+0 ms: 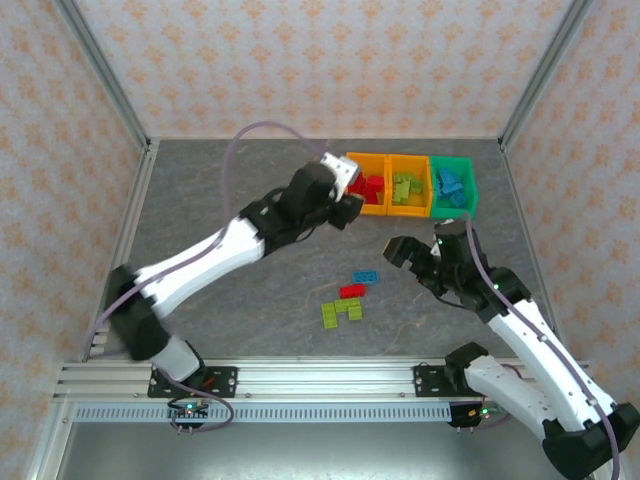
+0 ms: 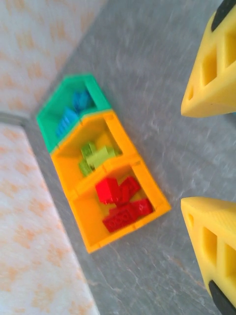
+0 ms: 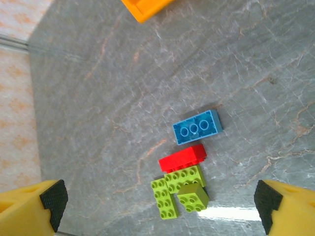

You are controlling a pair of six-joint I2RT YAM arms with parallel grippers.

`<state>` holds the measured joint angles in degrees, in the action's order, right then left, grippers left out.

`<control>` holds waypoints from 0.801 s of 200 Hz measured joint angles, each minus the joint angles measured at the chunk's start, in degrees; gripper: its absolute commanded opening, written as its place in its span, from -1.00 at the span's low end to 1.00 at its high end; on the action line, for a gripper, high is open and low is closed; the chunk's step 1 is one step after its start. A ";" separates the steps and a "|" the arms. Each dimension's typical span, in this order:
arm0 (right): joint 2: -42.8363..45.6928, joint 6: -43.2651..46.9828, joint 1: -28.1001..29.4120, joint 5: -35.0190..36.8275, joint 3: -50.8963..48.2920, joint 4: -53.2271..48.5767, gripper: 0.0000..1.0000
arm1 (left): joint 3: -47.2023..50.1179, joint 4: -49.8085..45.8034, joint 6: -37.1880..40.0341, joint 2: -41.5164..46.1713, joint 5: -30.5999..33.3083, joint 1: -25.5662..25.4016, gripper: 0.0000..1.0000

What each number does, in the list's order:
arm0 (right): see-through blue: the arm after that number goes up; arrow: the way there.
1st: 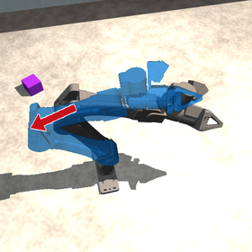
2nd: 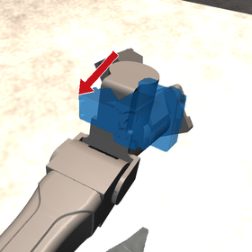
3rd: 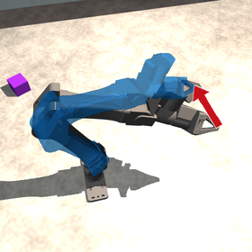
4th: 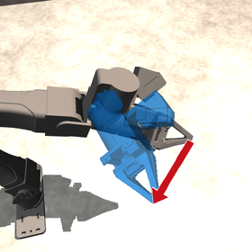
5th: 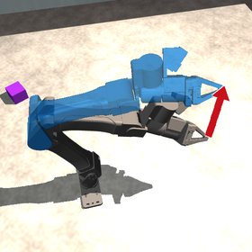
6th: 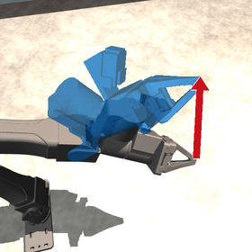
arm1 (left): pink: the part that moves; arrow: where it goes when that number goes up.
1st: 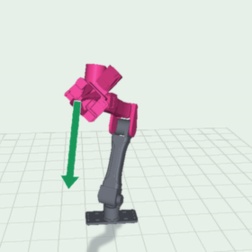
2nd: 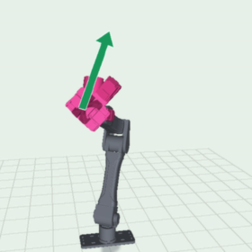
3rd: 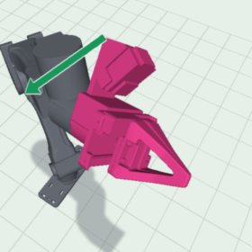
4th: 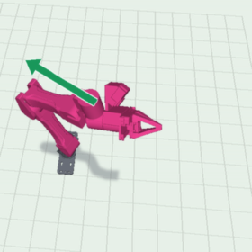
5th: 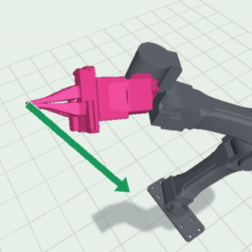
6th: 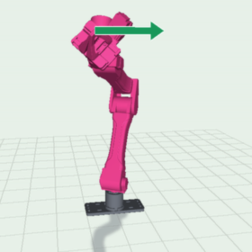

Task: Sort the legos into containers by color

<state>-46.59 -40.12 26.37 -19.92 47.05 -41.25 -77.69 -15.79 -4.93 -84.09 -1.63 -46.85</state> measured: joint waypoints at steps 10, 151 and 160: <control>-2.36 0.68 1.03 0.09 -0.07 0.02 0.97 | 5.66 0.66 0.48 7.08 0.57 -3.13 -0.07; -49.05 13.51 12.76 11.89 13.05 5.84 1.00 | 32.35 -22.51 17.92 47.95 -1.14 -7.65 0.83; -50.71 13.64 12.76 11.87 13.35 6.27 0.96 | 32.39 -22.69 18.38 47.67 -1.11 -7.65 0.83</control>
<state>-97.30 -26.48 39.13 -8.05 60.40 -34.98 -45.30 -38.48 13.45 -36.42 -2.74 -54.50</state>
